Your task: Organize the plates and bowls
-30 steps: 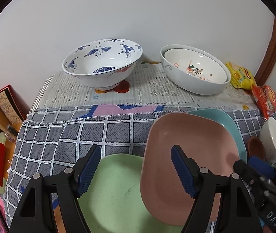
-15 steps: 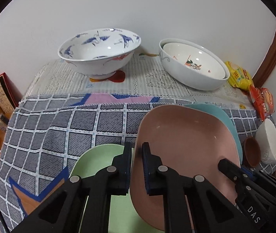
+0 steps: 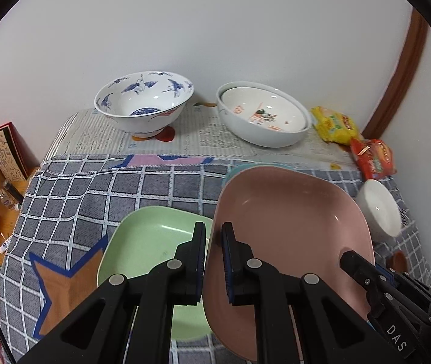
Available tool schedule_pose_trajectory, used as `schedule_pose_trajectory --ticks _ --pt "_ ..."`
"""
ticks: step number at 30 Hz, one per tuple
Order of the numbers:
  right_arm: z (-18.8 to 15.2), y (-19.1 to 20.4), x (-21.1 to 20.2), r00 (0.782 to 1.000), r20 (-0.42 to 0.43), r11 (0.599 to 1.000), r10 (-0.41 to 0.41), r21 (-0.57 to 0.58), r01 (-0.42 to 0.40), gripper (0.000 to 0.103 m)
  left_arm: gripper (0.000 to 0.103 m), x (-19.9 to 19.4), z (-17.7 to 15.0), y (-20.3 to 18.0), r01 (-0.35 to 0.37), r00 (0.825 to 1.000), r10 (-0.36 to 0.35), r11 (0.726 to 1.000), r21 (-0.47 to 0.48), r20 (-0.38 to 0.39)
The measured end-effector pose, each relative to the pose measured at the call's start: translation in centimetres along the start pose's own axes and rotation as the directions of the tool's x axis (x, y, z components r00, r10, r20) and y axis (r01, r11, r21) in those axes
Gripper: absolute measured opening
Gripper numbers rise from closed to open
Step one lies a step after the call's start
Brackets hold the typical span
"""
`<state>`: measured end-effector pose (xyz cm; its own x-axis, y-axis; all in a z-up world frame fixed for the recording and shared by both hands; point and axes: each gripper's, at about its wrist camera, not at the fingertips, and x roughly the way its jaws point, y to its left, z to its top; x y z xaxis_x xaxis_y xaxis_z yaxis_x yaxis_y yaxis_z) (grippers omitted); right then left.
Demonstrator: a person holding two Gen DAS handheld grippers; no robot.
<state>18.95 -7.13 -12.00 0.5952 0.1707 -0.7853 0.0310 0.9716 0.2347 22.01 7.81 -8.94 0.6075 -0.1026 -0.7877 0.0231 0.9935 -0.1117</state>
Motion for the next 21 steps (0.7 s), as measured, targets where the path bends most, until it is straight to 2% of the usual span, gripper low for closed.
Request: schedule_pose_trajectory --ticks 11,21 --pt "-2.3 -1.6 -6.1 0.997 0.068 0.998 -0.031 0.064 0.027 0.009 0.011 -4.2 -1.6 -2.6 0.041 0.998 -0.043 0.998 0.051 0.04" --pt "-3.3 -2.2 -8.5 0.995 0.097 0.996 -0.034 0.091 0.025 0.009 0.011 -6.2 -2.6 -3.7 0.042 0.998 -0.046 0.996 0.078 0.052"
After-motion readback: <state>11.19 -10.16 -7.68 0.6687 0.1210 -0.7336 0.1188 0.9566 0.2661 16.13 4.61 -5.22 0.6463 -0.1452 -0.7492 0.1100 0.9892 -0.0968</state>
